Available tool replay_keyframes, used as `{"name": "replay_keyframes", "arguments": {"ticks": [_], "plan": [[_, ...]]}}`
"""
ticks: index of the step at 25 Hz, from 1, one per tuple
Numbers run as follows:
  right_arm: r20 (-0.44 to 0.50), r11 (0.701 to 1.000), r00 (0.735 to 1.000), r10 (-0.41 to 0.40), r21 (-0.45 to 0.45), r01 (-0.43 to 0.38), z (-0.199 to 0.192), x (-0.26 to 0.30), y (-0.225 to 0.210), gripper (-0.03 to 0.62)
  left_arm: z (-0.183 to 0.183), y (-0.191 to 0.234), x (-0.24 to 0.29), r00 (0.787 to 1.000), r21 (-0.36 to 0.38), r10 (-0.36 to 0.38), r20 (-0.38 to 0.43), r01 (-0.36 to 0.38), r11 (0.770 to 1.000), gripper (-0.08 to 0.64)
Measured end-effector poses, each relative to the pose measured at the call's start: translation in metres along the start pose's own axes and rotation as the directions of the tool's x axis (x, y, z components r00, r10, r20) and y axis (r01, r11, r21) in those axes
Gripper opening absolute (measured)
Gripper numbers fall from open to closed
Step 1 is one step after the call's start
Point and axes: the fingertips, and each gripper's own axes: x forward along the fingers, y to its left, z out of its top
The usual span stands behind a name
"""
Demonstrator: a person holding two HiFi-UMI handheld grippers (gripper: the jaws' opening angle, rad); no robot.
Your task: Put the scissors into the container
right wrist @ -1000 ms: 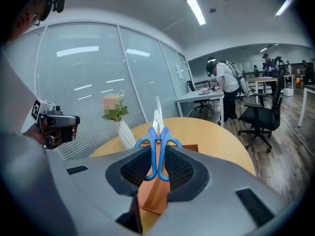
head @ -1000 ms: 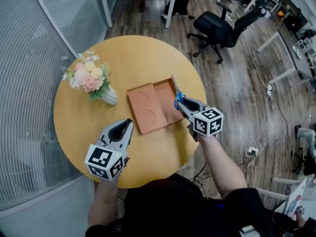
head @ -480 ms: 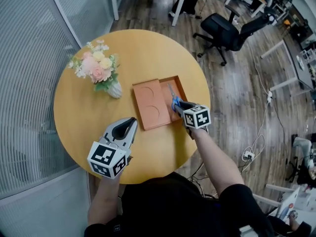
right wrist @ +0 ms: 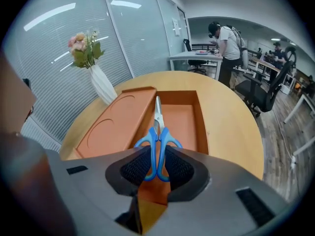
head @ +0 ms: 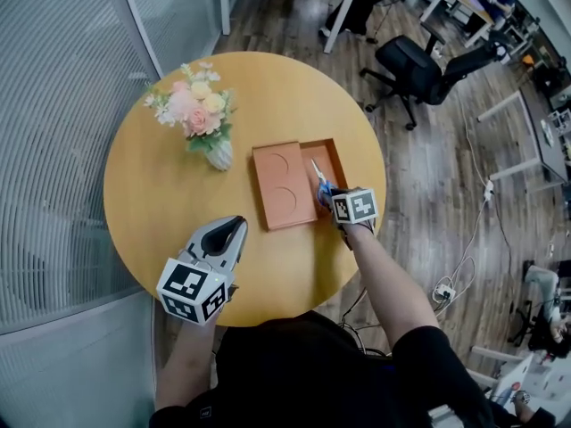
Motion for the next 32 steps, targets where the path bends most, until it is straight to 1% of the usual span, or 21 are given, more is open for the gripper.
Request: {"name": "replay_keyframes", "arguments": {"ticks": [3, 8, 13, 17, 20, 23, 28, 32], "plan": [[-0.066, 1.0, 0.998, -0.016, -0.013, 0.015, -0.004, 0.008, -0.003, 0.101, 0.0, 0.005, -0.006, 1.0, -0.006, 0.016, 0.007, -0.016, 1.0, 0.029], [-0.183, 0.999, 0.983, -0.035, -0.017, 0.032, -0.018, 0.018, -0.009, 0.101, -0.004, 0.008, -0.013, 1.0, -0.012, 0.026, 0.007, -0.026, 1.0, 0.029], [-0.254, 0.998, 0.965, -0.059, -0.049, 0.048, -0.024, 0.023, -0.012, 0.101, -0.006, 0.01, -0.022, 0.999, -0.024, 0.043, 0.015, -0.043, 0.999, 0.029], [-0.304, 0.993, 0.949, -0.083, -0.1, 0.055, -0.027, 0.027, -0.011, 0.106, -0.009, 0.013, -0.03, 0.998, -0.032, 0.054, 0.021, -0.054, 0.998, 0.029], [-0.3, 0.988, 0.947, -0.111, -0.133, 0.073, -0.028, 0.029, -0.012, 0.11, -0.01, 0.015, -0.036, 0.998, -0.037, 0.06, 0.026, -0.059, 0.998, 0.029], [-0.279, 0.988, 0.954, -0.114, -0.129, 0.081, -0.025, 0.028, -0.011, 0.117, -0.01, 0.017, -0.043, 0.997, -0.036, 0.066, 0.03, -0.064, 0.997, 0.029], [-0.181, 0.993, 0.979, -0.096, -0.087, 0.082, -0.01, 0.01, -0.006, 0.116, -0.006, 0.02, -0.052, 0.997, -0.032, 0.063, 0.04, -0.062, 0.998, 0.029], [-0.093, 0.995, 0.992, -0.089, -0.06, 0.084, 0.001, -0.013, 0.001, 0.115, 0.001, 0.019, -0.054, 0.998, -0.01, 0.032, 0.047, -0.031, 0.999, 0.029]]}}
